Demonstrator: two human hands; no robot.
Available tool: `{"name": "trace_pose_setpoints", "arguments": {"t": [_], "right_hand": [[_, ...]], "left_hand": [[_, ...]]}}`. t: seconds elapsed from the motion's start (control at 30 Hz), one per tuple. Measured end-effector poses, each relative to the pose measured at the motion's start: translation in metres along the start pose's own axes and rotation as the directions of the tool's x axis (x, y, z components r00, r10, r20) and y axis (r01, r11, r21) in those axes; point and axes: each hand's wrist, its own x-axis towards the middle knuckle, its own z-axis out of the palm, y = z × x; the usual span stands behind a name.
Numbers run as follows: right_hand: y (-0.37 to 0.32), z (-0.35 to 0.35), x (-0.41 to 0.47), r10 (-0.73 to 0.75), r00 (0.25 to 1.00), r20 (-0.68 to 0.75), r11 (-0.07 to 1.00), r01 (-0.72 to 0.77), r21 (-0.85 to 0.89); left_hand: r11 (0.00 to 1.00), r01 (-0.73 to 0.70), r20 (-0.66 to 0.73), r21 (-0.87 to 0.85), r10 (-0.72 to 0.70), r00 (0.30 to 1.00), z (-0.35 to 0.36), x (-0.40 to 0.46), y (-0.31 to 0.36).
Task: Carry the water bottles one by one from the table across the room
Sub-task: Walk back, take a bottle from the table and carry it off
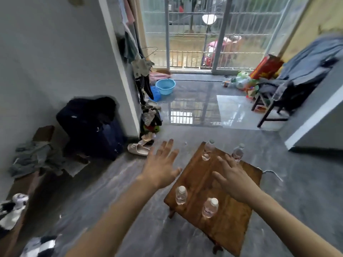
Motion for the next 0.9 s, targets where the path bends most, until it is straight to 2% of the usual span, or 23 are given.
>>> {"name": "trace_pose_setpoints", "arguments": {"t": [0.17,0.33,0.67,0.9], "right_hand": [[0.015,0.008,-0.017,0.227,0.974,-0.025,0.972,-0.225,0.068],[0.027,0.028,-0.037,0.357,0.934,0.001,0.926,-0.354,0.13],[0.05,0.082,-0.024,0.433,0.901,-0.008,0.881,-0.421,0.214],[0.079,0.146,-0.016,0.455,0.889,0.044,0.871,-0.455,0.184]], "left_hand": [[0.983,-0.184,0.058,0.013,0.183,0.981,0.013,0.039,-0.004],[0.943,-0.334,0.133,-0.007,0.332,0.934,0.041,0.059,0.014],[0.894,-0.447,0.28,-0.009,0.432,0.858,0.114,0.088,0.03],[0.869,-0.492,0.28,-0.06,0.488,0.827,0.192,0.108,0.05]]}}
